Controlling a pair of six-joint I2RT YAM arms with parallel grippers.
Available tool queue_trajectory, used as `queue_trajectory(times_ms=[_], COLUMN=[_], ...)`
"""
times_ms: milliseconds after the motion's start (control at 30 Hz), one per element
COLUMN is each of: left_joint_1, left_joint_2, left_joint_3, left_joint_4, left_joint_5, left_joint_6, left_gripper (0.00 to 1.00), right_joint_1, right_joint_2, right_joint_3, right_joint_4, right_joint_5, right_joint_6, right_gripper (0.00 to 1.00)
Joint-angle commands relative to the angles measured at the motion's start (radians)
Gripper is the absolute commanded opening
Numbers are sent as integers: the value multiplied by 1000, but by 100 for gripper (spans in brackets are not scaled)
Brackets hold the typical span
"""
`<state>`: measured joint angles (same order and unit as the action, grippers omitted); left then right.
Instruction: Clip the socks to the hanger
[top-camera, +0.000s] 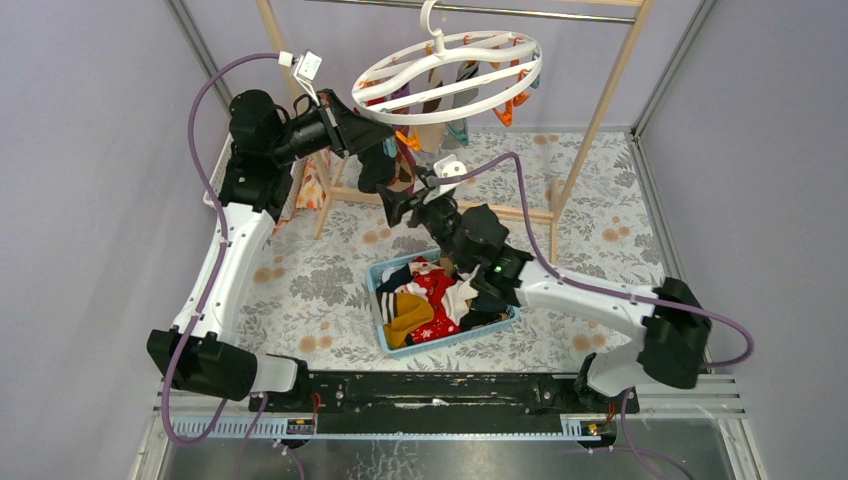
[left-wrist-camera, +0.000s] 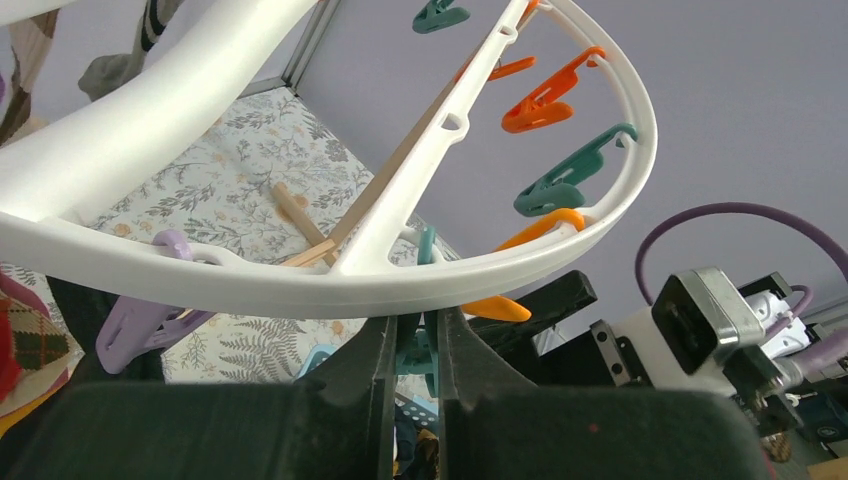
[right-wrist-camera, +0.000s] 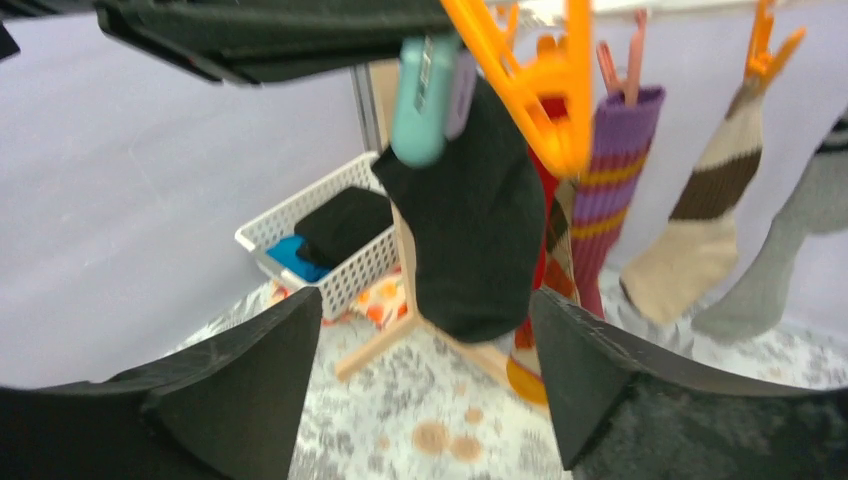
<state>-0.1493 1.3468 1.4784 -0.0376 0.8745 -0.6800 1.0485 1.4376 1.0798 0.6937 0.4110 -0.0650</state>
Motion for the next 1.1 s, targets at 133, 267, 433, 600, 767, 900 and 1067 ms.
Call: queue_trajectory(times_ms=[133, 267, 433, 600, 767, 900, 1067], left_joint_1=[16, 19, 19, 19, 19, 20, 19], left_joint_2=[-11, -8, -6, -6, -3, -5, -2], left_joint_3=[10, 11, 24, 28, 27, 23, 29], left_joint_4=[5, -13, -36, -47, -50, -49, -50], left_joint_5=[33, 38, 45, 52, 59, 73, 78], left_joint_6=[7, 11, 25, 27, 31, 31, 34], left_gripper=[5, 5, 5, 5, 4, 4, 4], right_joint_1=[5, 2, -59, -126, -125, -126, -190], right_joint_2=[-261, -242, -177, -136, -151, -239, -279], right_joint_3=[-208, -249, -267, -245, -261, -306, -261], right_joint_4=[-407, -580, -639, -705, -809, -806, -880], right_joint_5=[-79, -186, -283, -308, -269, -208, -156], right_joint_6=[233, 256, 243, 304, 361, 408, 442], right_gripper=[87, 85, 80, 74, 70, 70, 71])
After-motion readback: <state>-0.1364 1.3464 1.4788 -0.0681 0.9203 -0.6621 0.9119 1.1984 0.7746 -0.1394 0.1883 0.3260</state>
